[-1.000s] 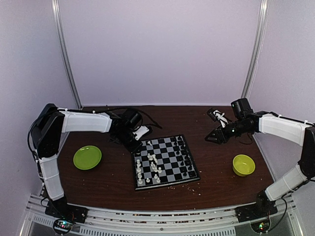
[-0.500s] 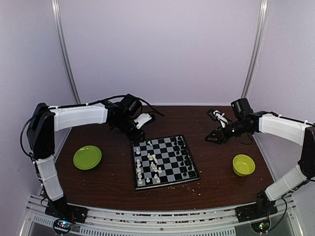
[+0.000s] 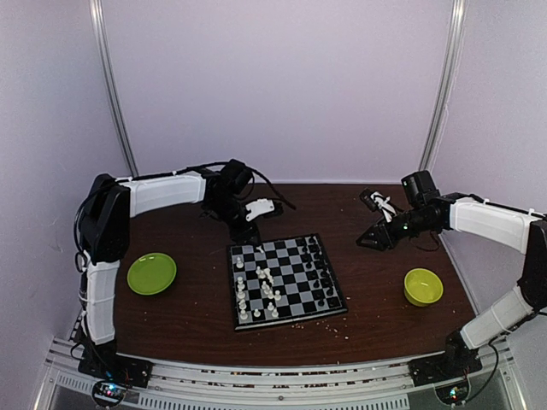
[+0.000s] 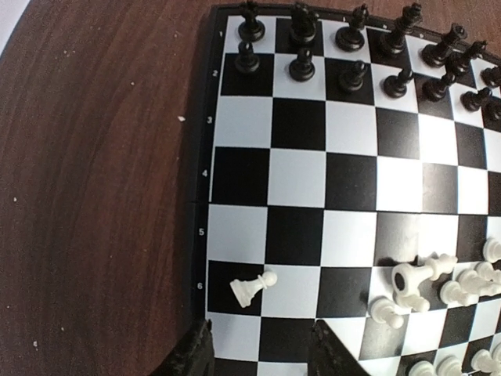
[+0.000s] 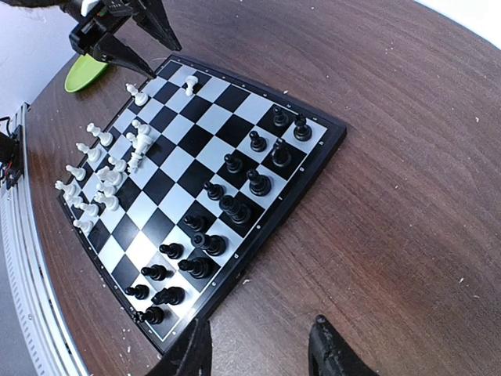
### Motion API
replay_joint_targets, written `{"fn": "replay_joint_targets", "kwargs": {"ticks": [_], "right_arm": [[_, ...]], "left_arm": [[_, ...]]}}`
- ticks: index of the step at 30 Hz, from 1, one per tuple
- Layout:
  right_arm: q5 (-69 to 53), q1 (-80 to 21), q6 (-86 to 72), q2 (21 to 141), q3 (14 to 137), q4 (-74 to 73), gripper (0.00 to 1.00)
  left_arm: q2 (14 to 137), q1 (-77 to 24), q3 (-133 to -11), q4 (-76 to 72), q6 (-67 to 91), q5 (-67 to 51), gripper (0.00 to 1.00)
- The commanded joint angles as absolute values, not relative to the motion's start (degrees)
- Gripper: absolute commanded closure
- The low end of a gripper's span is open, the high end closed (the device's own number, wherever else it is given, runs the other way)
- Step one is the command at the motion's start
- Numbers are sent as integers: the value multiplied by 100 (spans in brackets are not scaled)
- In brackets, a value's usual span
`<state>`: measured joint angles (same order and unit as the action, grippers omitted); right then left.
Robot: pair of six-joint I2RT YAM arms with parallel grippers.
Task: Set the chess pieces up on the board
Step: Pick up the pawn from the chessboard.
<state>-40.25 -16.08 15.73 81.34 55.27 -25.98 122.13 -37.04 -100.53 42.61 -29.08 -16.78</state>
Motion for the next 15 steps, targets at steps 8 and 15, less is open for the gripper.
{"fn": "replay_joint_targets", "kwargs": {"ticks": [8,15], "right_arm": [[-4044,-1539,1725,8309,5758,-2714,58],[-4025,-1537,1783,8405,5808,-2790,58]], "left_arm": [[12887,-3561,-10870,4509,-3446,-2173,55],[13398,-3561,-11516,4792,-3554,-2438,55]]}}
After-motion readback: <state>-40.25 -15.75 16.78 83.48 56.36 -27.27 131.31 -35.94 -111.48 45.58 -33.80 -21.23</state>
